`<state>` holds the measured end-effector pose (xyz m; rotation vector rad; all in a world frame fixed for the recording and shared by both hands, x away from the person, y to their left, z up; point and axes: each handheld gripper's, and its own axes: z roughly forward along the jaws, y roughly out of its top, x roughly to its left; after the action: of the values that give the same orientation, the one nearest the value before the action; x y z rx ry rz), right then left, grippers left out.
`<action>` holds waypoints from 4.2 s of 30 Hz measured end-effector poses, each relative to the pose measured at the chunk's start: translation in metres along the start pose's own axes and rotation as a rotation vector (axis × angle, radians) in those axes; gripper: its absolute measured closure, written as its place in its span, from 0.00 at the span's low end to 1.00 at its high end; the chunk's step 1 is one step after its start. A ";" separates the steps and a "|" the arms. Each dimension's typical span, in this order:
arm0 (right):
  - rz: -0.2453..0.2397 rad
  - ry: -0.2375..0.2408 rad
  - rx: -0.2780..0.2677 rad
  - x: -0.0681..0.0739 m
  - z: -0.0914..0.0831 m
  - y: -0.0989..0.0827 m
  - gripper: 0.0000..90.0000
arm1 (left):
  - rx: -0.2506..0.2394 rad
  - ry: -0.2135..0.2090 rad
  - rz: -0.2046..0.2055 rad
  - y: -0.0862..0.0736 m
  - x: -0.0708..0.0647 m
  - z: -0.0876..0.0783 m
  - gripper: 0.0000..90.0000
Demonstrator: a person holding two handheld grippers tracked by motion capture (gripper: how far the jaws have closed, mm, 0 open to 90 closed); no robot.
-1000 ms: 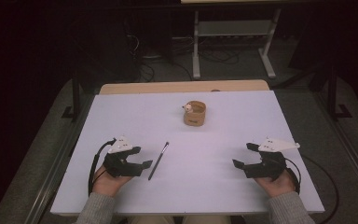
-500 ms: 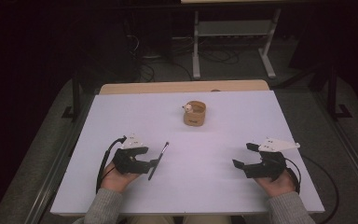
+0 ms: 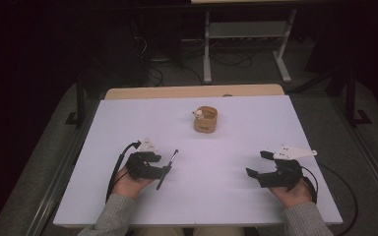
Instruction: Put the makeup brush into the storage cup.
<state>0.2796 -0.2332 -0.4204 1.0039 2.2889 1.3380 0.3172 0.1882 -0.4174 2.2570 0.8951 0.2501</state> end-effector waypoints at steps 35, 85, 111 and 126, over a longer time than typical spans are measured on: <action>-0.002 0.012 0.006 0.000 0.000 0.000 0.18 | 0.147 0.080 0.032 0.007 -0.010 0.025 0.77; -0.018 0.104 0.054 0.016 0.015 0.005 0.20 | 0.105 -0.036 0.038 0.020 -0.008 0.007 0.93; -0.012 0.232 0.096 0.022 0.033 0.015 0.22 | 0.039 -0.148 0.116 0.031 -0.013 -0.022 0.93; -0.040 0.293 0.091 0.019 0.028 0.040 0.24 | -0.014 -0.212 0.149 0.033 -0.015 -0.032 0.93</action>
<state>0.2990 -0.1894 -0.3991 0.8297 2.5898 1.4593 0.3107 0.1780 -0.3712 2.2888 0.6141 0.0813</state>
